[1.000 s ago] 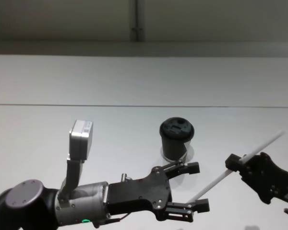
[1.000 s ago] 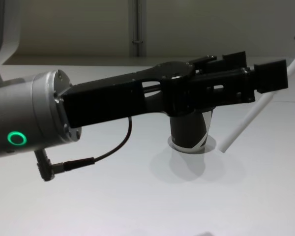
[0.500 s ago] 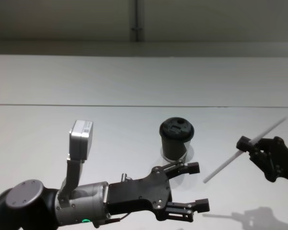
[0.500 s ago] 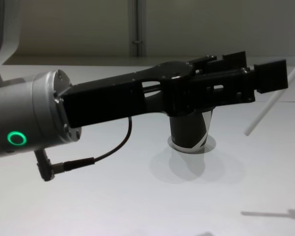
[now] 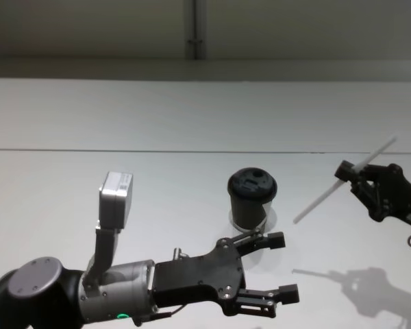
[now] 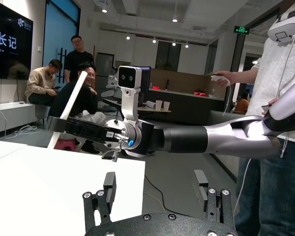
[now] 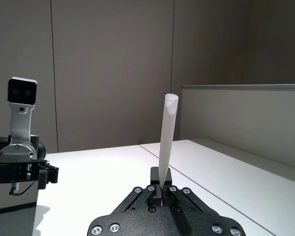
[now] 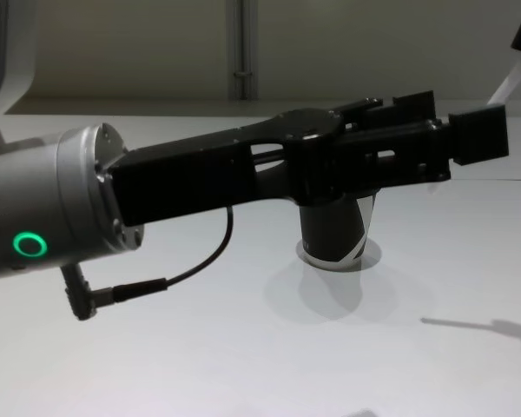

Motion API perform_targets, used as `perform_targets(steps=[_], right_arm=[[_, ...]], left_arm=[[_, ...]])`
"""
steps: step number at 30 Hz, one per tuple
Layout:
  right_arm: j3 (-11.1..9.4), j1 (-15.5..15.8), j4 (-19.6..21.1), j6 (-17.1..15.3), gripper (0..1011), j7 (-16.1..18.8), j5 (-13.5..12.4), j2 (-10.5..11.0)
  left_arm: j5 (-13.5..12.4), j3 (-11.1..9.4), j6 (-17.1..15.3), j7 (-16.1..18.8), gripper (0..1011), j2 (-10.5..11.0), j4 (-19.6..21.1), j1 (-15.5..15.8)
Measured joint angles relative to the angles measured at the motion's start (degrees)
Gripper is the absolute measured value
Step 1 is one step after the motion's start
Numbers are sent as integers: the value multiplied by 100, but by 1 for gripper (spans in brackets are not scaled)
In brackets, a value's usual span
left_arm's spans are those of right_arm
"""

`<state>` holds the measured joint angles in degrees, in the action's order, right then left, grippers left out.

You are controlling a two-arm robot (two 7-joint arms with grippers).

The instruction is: Pick up the straw with one hand, pass it to the other hand, and insert it into the cup.

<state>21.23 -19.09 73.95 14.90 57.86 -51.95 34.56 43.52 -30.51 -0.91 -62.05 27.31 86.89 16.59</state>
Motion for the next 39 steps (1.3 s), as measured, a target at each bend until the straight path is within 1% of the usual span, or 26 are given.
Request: perform_targets(steps=[8,15,23,24,30,33,39], right_arm=[[-49,-253,-205,51,8,-185,221,-175],[-13,-487,-432,49,8,-196,364,-293],[-3,-827,-841,70,8,-208,534,-455],[-3,-827,-841,70,8,-208,534,-455],[31,-1126,-1194,131,8,-214,692,-618],[75,-1313,-1412,172,8,-200,799,-741],[140,-1567,-1706,223,9,-187,942,-932]], left_arm=[[0,0,0,0,1001,0,0,0],[0,0,0,0,1001,0,0,0],[0,0,0,0,1001,0,0,0],[0,0,0,0,1001,0,0,0],[0,0,0,0,1001,0,0,0],[0,0,0,0,1001,0,0,0],[0,0,0,0,1002,0,0,0]])
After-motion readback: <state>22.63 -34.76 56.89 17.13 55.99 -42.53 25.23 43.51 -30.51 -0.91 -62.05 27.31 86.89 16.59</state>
